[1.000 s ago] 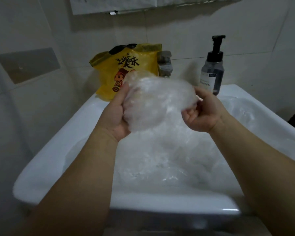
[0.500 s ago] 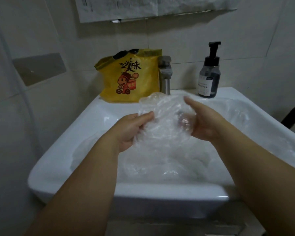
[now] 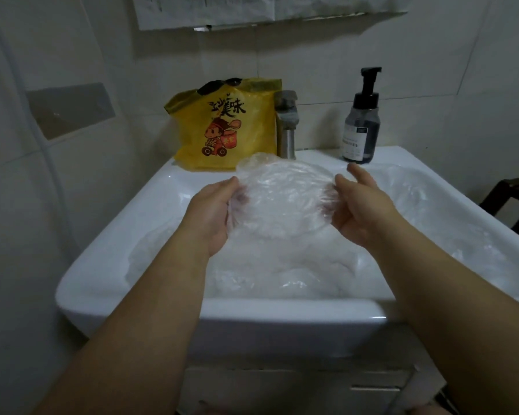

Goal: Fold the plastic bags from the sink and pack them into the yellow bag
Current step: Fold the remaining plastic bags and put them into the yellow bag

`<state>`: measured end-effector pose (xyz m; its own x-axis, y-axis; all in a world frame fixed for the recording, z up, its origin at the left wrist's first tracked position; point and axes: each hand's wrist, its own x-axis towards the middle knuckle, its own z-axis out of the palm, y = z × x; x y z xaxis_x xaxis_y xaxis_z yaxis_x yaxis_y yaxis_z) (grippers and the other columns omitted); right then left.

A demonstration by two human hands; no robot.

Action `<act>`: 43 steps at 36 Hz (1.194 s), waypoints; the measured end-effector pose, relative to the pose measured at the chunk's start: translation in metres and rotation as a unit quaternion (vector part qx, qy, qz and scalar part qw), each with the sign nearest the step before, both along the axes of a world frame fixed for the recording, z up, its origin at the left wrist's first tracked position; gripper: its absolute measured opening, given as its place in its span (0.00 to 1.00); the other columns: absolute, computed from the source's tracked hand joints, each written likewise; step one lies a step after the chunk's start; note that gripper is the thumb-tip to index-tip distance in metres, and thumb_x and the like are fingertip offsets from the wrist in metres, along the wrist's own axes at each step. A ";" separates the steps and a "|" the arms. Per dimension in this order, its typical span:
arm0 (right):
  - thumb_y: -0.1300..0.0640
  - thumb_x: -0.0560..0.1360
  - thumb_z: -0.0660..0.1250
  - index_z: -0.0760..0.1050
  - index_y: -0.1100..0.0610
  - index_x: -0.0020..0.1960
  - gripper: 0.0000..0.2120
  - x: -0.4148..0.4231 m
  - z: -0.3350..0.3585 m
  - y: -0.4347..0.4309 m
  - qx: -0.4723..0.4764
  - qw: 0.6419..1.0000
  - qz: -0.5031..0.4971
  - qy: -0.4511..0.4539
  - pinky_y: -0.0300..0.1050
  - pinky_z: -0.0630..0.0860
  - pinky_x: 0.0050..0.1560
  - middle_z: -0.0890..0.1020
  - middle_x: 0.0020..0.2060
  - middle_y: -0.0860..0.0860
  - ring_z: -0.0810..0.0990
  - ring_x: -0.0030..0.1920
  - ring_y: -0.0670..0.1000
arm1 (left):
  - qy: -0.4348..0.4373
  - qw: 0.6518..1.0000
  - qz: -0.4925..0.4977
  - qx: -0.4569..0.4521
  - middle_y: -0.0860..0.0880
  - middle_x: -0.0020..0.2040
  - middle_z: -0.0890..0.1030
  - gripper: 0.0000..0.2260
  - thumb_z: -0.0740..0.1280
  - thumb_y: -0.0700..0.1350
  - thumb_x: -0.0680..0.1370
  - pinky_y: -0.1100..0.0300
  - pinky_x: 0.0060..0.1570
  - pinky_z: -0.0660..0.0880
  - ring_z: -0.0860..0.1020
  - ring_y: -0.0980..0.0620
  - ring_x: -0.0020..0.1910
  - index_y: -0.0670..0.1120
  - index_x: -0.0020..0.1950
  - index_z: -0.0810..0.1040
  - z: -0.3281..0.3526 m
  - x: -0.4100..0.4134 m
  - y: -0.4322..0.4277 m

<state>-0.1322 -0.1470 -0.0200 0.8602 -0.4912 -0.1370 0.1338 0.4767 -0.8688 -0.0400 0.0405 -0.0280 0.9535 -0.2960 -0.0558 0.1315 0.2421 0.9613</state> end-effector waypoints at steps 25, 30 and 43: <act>0.58 0.76 0.68 0.77 0.54 0.45 0.01 0.005 -0.006 -0.002 -0.383 0.917 0.003 0.107 0.50 0.77 0.57 0.81 0.51 0.54 0.79 0.50 0.54 | -0.205 0.947 0.076 0.234 0.54 0.42 0.79 0.04 0.72 0.43 0.75 0.67 0.40 0.71 0.77 0.55 0.42 0.50 0.44 0.78 -0.007 -0.001 0.011; 0.58 0.77 0.67 0.76 0.57 0.49 0.03 0.007 -0.002 -0.005 -0.270 0.960 0.023 0.074 0.48 0.74 0.60 0.79 0.53 0.52 0.77 0.55 0.52 | -0.067 0.995 0.023 0.070 0.46 0.50 0.85 0.05 0.66 0.41 0.79 0.52 0.53 0.78 0.82 0.47 0.52 0.45 0.52 0.81 0.004 -0.003 0.008; 0.60 0.79 0.63 0.75 0.60 0.56 0.08 0.004 0.001 0.005 -0.152 0.988 0.022 0.000 0.40 0.81 0.37 0.78 0.44 0.57 0.78 0.40 0.51 | -0.130 0.961 0.101 0.224 0.51 0.46 0.77 0.16 0.59 0.61 0.80 0.60 0.37 0.73 0.77 0.51 0.46 0.49 0.51 0.74 0.003 -0.010 -0.002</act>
